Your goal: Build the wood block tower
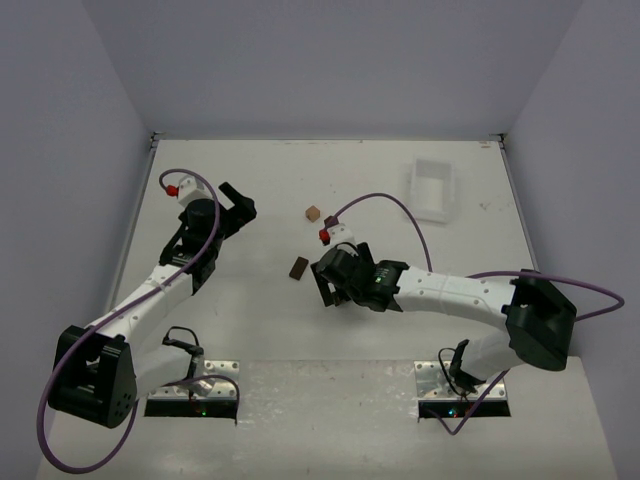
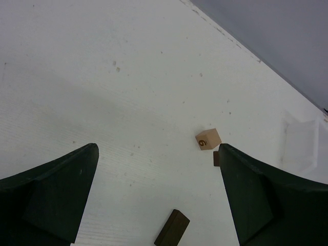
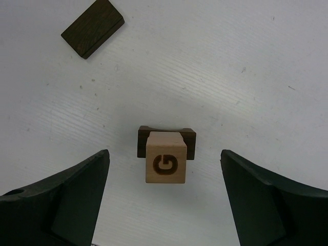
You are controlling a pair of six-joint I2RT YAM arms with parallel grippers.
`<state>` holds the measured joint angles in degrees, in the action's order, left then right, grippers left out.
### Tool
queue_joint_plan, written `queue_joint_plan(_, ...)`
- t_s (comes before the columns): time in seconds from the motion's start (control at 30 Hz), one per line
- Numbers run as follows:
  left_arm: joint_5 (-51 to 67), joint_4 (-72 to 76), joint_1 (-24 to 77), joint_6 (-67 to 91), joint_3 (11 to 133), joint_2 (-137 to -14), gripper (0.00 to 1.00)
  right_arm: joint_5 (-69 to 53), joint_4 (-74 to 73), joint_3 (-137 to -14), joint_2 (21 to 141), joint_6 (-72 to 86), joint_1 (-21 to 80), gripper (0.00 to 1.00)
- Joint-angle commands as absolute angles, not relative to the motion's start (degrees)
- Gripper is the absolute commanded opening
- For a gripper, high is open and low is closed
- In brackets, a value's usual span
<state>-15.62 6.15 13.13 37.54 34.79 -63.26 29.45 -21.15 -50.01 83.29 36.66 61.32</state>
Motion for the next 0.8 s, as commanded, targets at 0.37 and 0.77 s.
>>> queue_joint_plan(0.37, -15.21, 9.05, 13.01, 36.74, 34.54, -61.26, 1.0, 34.75, -24.46, -51.9, 82.6, 38.43, 61.6, 0.99)
queue_joint_plan(0.77, -15.44, 9.08, 13.01, 36.91, 34.54, -61.35, 1.0, 36.39, -25.96, -51.07, 82.62, 39.35, 61.03, 0.99)
